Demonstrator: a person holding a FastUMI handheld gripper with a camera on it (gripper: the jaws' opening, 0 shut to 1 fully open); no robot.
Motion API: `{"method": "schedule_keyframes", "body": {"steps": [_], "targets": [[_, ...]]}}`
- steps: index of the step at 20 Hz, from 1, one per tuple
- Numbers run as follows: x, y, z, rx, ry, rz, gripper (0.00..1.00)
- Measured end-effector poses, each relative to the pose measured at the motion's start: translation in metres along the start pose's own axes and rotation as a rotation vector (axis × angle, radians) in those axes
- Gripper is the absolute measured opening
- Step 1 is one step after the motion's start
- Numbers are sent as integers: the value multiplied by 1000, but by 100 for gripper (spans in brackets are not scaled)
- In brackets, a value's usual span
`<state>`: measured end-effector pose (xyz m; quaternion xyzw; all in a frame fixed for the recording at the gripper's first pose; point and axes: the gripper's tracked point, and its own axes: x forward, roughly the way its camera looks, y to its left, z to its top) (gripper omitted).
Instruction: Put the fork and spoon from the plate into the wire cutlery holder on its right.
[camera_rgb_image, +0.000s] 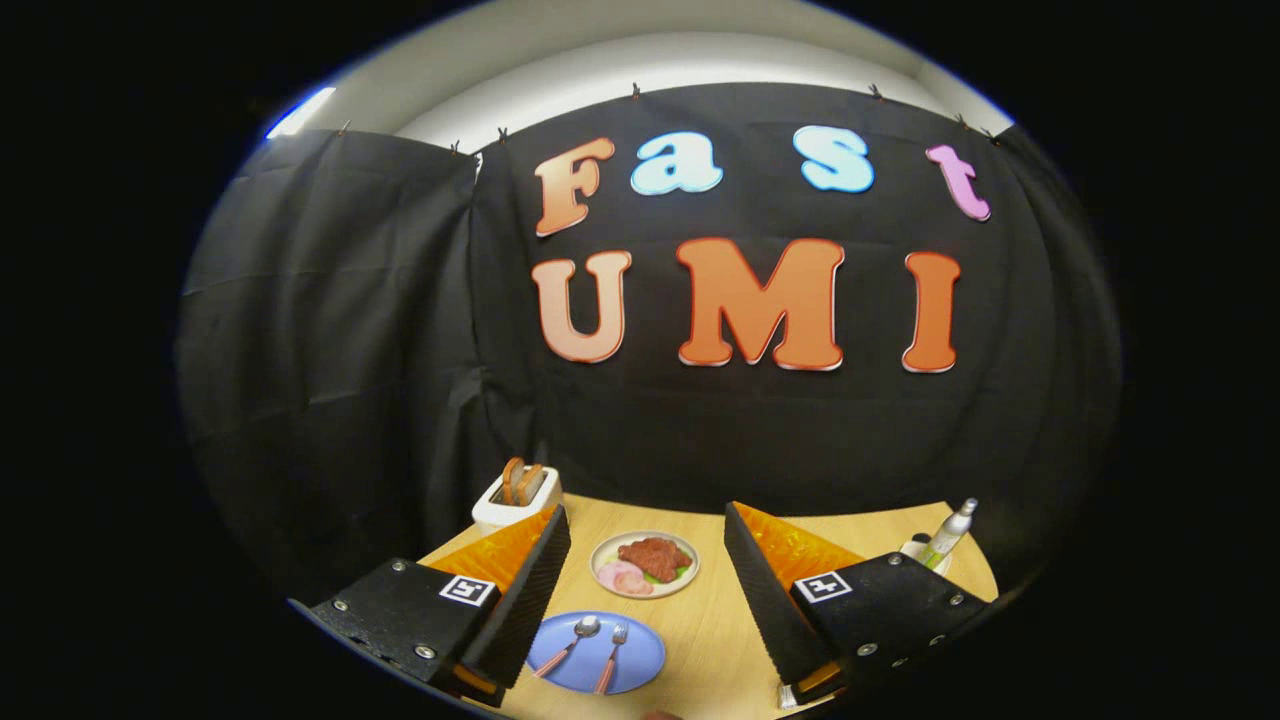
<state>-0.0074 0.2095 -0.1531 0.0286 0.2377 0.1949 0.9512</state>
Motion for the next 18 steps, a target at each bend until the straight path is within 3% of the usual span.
{"method": "schedule_keyframes", "body": {"steps": [9, 18], "targets": [[38, 42, -120, 71, 393, 55, 93], [63, 36, -236, 123, 810, -15, 93]]}}
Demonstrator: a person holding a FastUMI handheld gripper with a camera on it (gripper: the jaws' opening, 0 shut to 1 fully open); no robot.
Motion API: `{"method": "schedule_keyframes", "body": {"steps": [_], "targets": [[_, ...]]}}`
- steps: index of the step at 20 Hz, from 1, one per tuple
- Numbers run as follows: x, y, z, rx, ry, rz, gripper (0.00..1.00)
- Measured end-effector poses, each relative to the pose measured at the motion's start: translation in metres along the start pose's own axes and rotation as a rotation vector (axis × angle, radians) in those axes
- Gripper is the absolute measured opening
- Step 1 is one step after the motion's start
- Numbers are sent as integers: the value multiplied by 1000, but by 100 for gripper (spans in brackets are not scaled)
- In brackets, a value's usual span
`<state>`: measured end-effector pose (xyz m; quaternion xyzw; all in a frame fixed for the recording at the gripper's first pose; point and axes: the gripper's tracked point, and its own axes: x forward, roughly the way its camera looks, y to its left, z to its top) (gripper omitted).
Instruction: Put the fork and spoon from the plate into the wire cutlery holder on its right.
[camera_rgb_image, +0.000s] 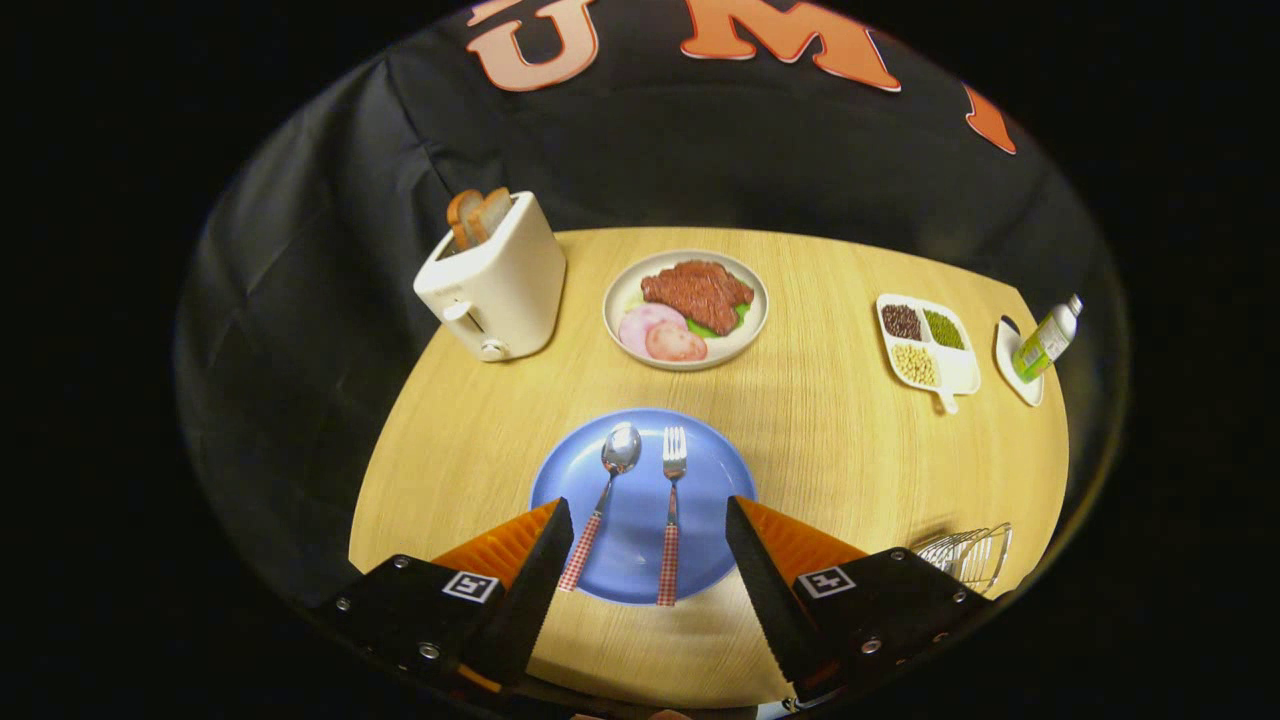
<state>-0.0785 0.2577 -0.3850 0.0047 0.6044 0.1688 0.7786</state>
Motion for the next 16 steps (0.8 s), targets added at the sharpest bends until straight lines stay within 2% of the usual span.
{"method": "schedule_keyframes", "body": {"steps": [8, 13, 16], "targets": [[63, -6, -47, -42, 280, -22, 90], [86, -13, -72, -44, 393, -50, 86], [91, -16, -76, -56, 424, -71, 78]]}}
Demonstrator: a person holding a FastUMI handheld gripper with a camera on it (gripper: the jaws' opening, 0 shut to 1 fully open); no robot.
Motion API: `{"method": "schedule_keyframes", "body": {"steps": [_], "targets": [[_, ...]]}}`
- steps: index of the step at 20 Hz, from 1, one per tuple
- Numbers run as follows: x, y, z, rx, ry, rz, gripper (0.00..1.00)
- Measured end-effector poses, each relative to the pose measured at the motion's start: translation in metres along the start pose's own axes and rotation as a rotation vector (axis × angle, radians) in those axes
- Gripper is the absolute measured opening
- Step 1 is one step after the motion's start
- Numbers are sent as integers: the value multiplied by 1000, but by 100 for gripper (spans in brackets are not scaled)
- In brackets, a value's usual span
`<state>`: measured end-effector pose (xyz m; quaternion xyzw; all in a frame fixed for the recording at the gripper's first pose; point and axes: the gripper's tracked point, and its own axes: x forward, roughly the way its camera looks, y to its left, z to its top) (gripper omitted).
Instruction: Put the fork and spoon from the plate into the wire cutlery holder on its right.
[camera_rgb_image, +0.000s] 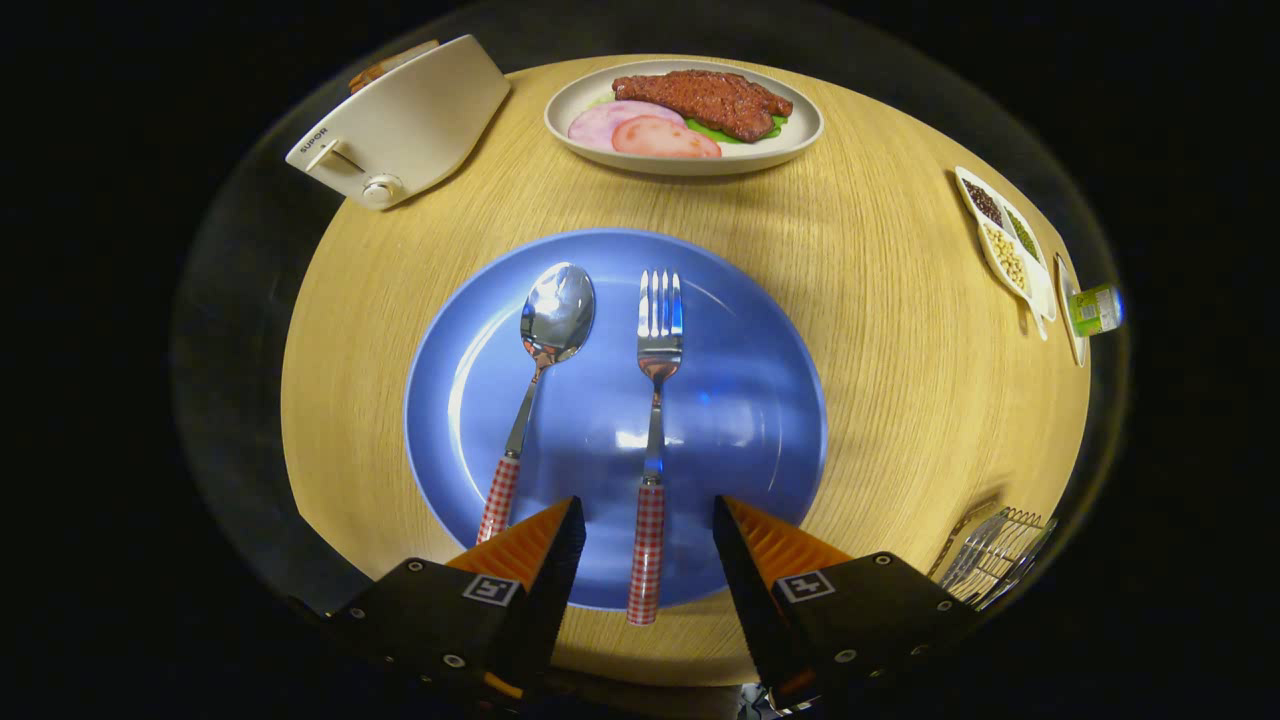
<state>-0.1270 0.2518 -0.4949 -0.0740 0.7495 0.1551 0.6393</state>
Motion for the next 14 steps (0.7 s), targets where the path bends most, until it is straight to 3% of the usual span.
{"method": "schedule_keyframes", "body": {"steps": [1, 4, 8, 10, 14], "targets": [[0, 2, 0, -1, 0, 3, 76], [0, 3, -5, 12, 24, -2, 48], [-2, 8, -9, 21, 41, 9, 22], [-10, 9, -7, 23, 28, 15, 13], [-32, 8, -4, 13, -24, 49, 11]]}}
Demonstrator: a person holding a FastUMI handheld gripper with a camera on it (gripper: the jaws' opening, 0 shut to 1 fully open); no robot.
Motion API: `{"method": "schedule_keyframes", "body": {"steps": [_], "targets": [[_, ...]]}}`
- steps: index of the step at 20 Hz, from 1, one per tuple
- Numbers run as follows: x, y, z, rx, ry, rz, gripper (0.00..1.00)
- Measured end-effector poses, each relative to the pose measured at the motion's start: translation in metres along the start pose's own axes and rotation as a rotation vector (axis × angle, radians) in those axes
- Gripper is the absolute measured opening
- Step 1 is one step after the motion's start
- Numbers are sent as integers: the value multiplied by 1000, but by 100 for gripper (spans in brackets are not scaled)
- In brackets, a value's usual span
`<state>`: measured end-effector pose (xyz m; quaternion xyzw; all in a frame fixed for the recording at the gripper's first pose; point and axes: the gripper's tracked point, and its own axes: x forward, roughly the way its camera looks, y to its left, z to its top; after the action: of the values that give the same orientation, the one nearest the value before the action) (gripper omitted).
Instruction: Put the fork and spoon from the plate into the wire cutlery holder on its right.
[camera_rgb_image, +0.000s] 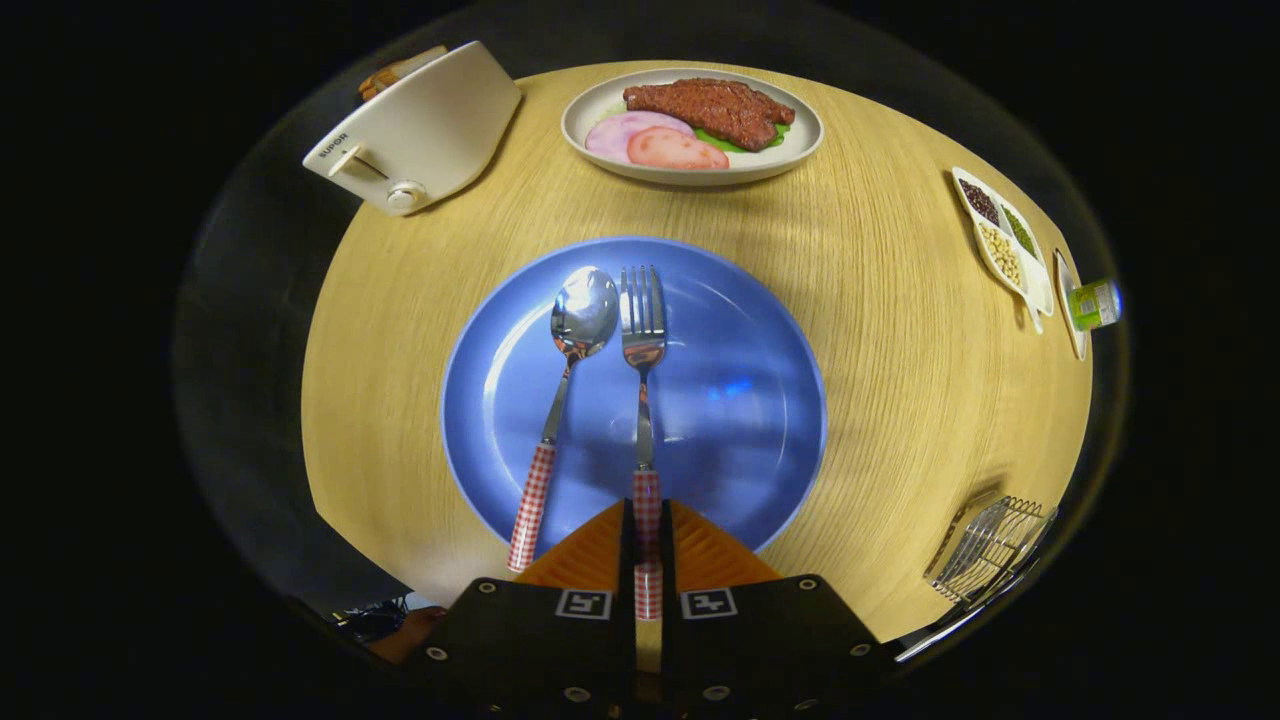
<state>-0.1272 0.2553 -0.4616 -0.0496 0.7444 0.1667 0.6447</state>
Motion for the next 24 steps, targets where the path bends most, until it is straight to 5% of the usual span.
{"method": "schedule_keyframes", "body": {"steps": [8, 15, 24], "targets": [[-83, -66, -24, 55, -75, -30, 11], [-134, -184, -93, 165, -47, -202, 11], [-148, -233, -161, 283, 61, -169, 11]]}}
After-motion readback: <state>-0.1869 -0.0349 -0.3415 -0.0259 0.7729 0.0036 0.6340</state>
